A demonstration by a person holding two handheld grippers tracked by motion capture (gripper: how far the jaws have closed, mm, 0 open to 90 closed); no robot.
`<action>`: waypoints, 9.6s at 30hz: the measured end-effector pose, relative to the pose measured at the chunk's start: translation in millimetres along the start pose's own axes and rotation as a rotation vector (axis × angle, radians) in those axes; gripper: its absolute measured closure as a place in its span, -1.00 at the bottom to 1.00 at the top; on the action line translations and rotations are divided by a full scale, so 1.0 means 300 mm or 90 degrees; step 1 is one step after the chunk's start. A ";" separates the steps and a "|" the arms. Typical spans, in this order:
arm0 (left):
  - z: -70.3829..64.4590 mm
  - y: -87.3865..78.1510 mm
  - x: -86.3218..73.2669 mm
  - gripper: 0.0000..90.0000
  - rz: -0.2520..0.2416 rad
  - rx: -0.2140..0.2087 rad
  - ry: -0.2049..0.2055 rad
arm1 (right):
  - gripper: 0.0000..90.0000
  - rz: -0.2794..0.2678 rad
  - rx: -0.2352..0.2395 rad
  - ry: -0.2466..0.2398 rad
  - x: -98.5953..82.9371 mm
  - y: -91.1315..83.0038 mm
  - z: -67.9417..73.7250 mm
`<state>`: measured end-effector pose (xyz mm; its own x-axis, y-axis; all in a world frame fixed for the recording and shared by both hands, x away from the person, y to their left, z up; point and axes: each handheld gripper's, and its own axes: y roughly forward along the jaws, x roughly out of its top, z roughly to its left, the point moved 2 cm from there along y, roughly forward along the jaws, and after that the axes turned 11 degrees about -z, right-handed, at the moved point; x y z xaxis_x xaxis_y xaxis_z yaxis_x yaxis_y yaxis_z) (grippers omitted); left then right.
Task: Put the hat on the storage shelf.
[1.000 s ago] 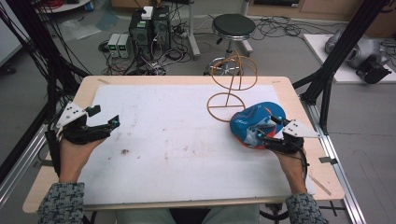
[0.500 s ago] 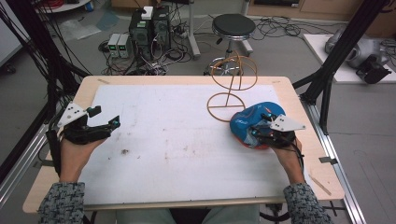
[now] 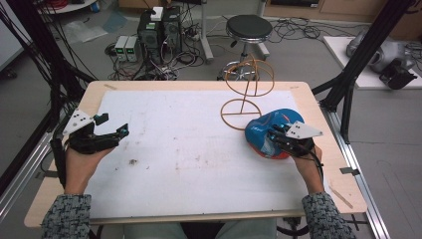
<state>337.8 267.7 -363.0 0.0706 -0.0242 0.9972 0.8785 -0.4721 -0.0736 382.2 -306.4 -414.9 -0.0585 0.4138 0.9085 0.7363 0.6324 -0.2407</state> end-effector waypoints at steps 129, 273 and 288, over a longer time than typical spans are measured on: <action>0.026 -0.010 -0.001 -0.56 0.012 -0.001 -0.009 | 0.97 -0.066 -0.135 0.010 0.747 0.228 -0.173; 0.031 -0.019 -0.037 -0.56 0.034 0.003 -0.011 | -0.73 -0.216 -0.258 0.229 0.183 -0.269 -0.012; 0.023 0.004 -0.050 -0.56 0.041 -0.006 -0.010 | -0.73 -0.162 -0.221 0.214 0.012 -0.196 0.077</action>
<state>341.1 273.5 -378.2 0.1342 -0.0406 0.9901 0.8673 -0.4786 -0.1372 323.1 -327.1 -405.2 -0.0871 0.0075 0.9962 0.9094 0.4089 0.0764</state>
